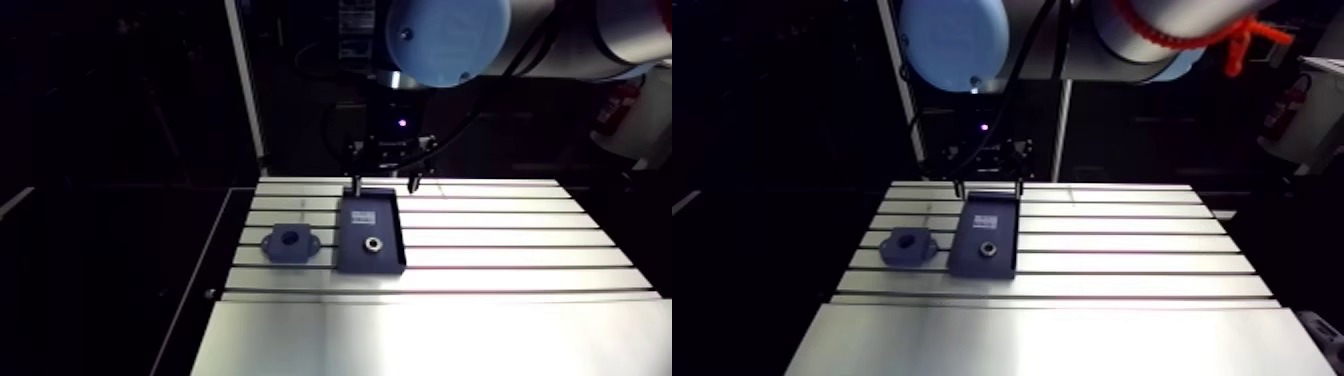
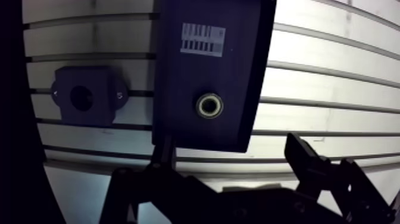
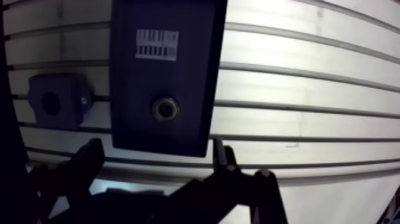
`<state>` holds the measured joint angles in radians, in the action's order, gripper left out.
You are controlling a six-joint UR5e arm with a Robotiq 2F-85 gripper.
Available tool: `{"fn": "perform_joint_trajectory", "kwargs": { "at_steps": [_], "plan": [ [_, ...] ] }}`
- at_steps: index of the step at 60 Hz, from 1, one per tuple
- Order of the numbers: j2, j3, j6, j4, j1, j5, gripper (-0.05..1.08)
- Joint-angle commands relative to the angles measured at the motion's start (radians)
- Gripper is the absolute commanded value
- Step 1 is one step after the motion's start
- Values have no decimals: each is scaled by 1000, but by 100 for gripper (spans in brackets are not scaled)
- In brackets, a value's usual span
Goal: Pick up the bearing and press it into the housing until flush.
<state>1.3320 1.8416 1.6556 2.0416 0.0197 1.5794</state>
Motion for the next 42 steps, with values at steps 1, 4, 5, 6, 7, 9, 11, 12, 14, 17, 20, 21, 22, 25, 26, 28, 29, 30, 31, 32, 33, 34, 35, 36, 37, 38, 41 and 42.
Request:
{"fn": "perform_joint_trajectory", "kwargs": {
  "at_steps": [1, 4, 5, 6, 7, 9, 11, 12, 14, 17, 20, 21, 22, 25, 26, 28, 29, 30, 31, 32, 33, 34, 35, 36, 37, 38, 41, 42],
  "plan": [
    [-15, 11, -17, 21, -1, 1, 1],
    [-17, 16, -22, 21, -1, 3, 1],
    [-17, 16, -22, 21, -1, 3, 1],
    [-17, 19, -23, 21, -1, 3, 1],
    [-17, 19, -23, 21, -1, 3, 1],
    [-19, 22, -23, 21, -1, 4, 1],
    [-26, 24, -23, 21, -4, 7, 1],
    [-31, 26, -23, 21, -7, 7, 1],
    [-35, 27, -23, 21, -7, 9, 1],
    [-38, 33, -24, 22, -7, 9, 1],
    [-42, 39, -24, 31, -8, 9, 1],
    [-48, 44, -24, 37, -7, 9, 2],
    [-48, 44, -24, 37, -7, 9, 2],
    [-52, 50, -23, 50, -9, 10, 3],
    [-52, 50, -23, 50, -9, 10, 3],
    [-53, 53, -23, 55, -9, 10, 4],
    [-55, 55, -24, 60, -9, 10, 4],
    [-55, 55, -24, 60, -9, 10, 4],
    [-59, 56, -24, 63, -9, 11, 4],
    [-59, 56, -24, 63, -9, 11, 4],
    [-64, 58, -24, 66, -9, 11, 4],
    [-64, 58, -24, 66, -9, 11, 4],
    [-68, 58, -24, 72, -9, 11, 6],
    [-70, 60, -24, 78, -10, 11, 7],
    [-70, 60, -24, 78, -10, 11, 7],
    [-73, 58, -24, 84, -10, 11, 7],
    [-75, 60, -24, 90, -12, 11, 8],
    [-76, 58, -24, 94, -12, 11, 9]
  ]
}}
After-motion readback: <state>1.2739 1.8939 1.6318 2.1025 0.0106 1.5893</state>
